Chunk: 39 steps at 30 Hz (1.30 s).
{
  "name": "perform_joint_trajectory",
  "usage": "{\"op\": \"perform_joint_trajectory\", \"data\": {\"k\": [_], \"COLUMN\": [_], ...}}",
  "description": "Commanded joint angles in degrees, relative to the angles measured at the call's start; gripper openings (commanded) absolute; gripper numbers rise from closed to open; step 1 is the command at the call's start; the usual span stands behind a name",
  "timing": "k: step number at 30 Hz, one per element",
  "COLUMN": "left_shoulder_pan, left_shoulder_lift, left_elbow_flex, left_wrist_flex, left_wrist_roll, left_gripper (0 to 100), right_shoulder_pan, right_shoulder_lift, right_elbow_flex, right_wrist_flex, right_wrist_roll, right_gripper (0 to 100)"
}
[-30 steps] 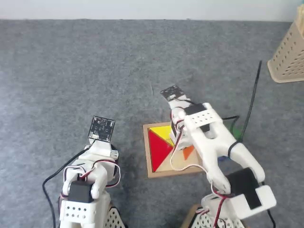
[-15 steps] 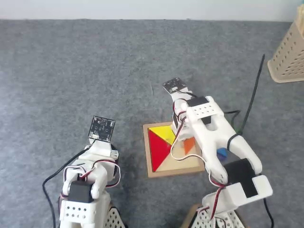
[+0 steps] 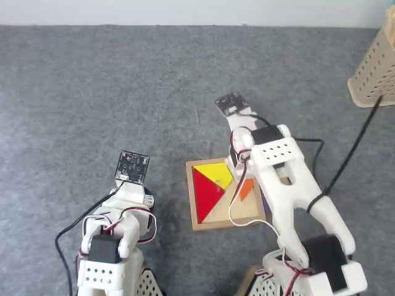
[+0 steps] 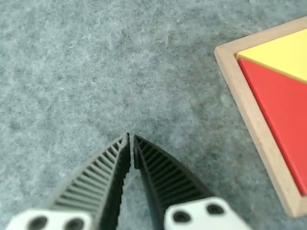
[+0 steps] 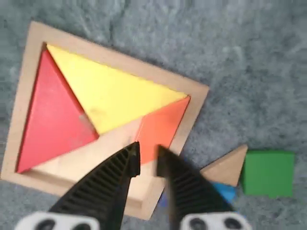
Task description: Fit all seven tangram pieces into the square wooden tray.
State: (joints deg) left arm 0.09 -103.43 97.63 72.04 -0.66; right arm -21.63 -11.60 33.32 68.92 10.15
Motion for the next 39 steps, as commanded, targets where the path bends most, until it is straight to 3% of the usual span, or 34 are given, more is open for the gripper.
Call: {"op": "perform_joint_trajectory", "data": {"k": [1, 4, 8, 13, 16, 19, 27, 32, 39], "left_shoulder_pan": [-0.4, -0.4, -0.4, -0.4, -0.4, -0.4, -0.4, -0.4, -0.4], "left_shoulder_lift": [-1.2, -1.2, -1.2, -1.2, -1.2, -1.2, -1.2, -1.2, -1.2], "left_elbow_flex": [-1.1, -1.1, -1.1, -1.1, -1.1, -1.1, -1.1, -1.1, -1.1], "left_wrist_flex": [0.4, 0.4, 0.4, 0.4, 0.4, 0.4, 0.4, 0.4, 0.4], "left_wrist_roll": [0.3, 0.3, 0.3, 0.3, 0.3, 0.3, 0.3, 0.3, 0.3], "left_gripper": [1, 1, 1, 1, 1, 1, 1, 1, 1], "right_shoulder_pan": [-2.1, -0.6, 8.1, 15.6, 19.0, 20.2, 19.2, 19.4, 20.8], "right_shoulder_lift": [-2.8, -3.3, -6.4, -10.9, -11.6, -10.7, 2.8, 14.8, 24.7], "right_elbow_flex": [3.3, 7.6, 8.0, 8.0, 7.9, 7.6, 1.7, -5.6, -11.9], "right_wrist_flex": [-0.7, -2.5, -2.4, 2.9, 3.5, 2.6, -2.6, -2.6, -2.7], "right_wrist_roll": [1.0, 2.3, 4.6, 12.7, 13.3, 11.9, -1.0, -3.8, -4.8], "right_gripper": [20.7, 17.4, 12.4, 12.4, 12.4, 12.4, 12.6, 18.6, 18.8]}}
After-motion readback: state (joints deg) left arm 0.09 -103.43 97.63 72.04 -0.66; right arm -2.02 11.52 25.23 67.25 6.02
